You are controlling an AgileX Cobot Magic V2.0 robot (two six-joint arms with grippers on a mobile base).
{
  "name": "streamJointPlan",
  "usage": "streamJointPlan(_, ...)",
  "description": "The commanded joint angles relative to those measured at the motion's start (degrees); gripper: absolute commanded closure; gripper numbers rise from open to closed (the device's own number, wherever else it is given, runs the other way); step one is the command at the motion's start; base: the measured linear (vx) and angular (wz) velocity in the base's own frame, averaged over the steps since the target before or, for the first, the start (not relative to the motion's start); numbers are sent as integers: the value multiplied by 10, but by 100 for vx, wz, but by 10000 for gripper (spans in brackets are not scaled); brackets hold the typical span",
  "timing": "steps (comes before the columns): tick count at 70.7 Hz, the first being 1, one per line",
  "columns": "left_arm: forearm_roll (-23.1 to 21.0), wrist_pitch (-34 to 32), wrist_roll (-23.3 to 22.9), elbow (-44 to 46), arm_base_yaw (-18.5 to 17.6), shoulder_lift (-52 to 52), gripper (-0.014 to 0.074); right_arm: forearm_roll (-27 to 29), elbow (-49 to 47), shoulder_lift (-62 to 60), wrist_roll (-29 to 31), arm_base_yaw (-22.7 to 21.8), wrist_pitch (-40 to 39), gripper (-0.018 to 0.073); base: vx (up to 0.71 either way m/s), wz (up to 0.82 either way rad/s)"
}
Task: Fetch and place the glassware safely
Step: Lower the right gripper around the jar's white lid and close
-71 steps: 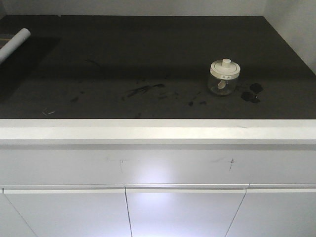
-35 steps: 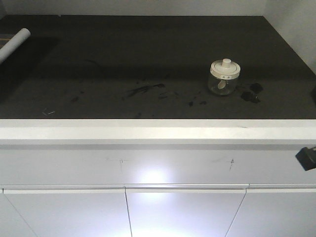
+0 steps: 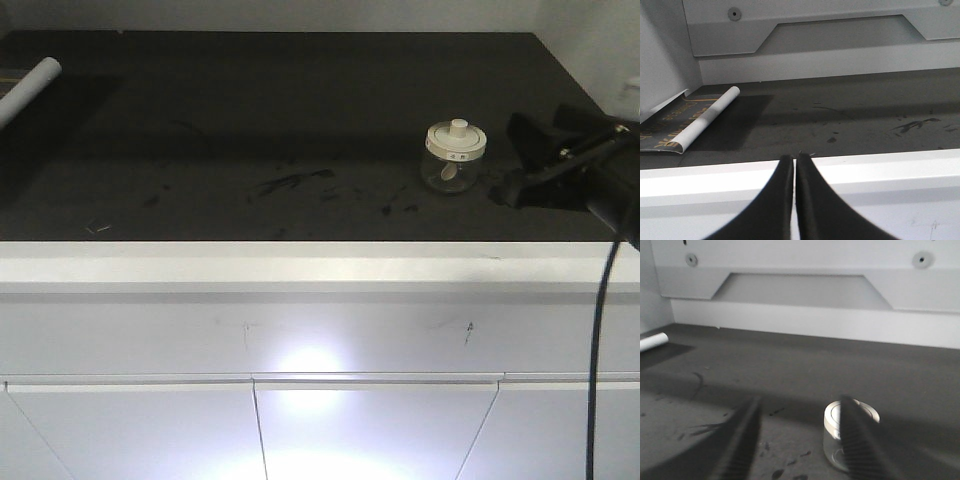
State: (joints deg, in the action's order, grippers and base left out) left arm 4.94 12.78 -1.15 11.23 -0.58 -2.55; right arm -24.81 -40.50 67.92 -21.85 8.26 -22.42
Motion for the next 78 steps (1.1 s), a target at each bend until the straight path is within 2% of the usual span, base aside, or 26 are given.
streamJointPlan(1, -5, -39, -5, 15, -3, -6, 603, 7, -72, 56, 4, 0, -38, 47, 0, 0)
streamJointPlan(7, -5, -39, -5, 15, -3, -6, 603, 7, -126, 118, 11, 0, -38, 19, 0, 0)
streamJointPlan(21, -5, -39, -5, 15, -3, -6, 603, 10, -250, 239, 18, 0, -38, 36, 0, 0)
streamJointPlan(31, -5, -39, -5, 15, -3, -6, 603, 36, -315, 302, 19, -2, -38, 47, 0, 0)
streamJointPlan(40, -5, -39, -5, 15, -3, -6, 603, 37, -360, 345, 19, -16, -36, 47, 0, 0)
streamJointPlan(67, -5, -39, -5, 15, -3, -6, 603, 36, -384, 420, 37, -27, -48, 47, 0, 0)
streamJointPlan(78, -5, -39, -5, 15, -3, -6, 603, 37, -384, 453, 47, -28, -93, 48, 0, 0)
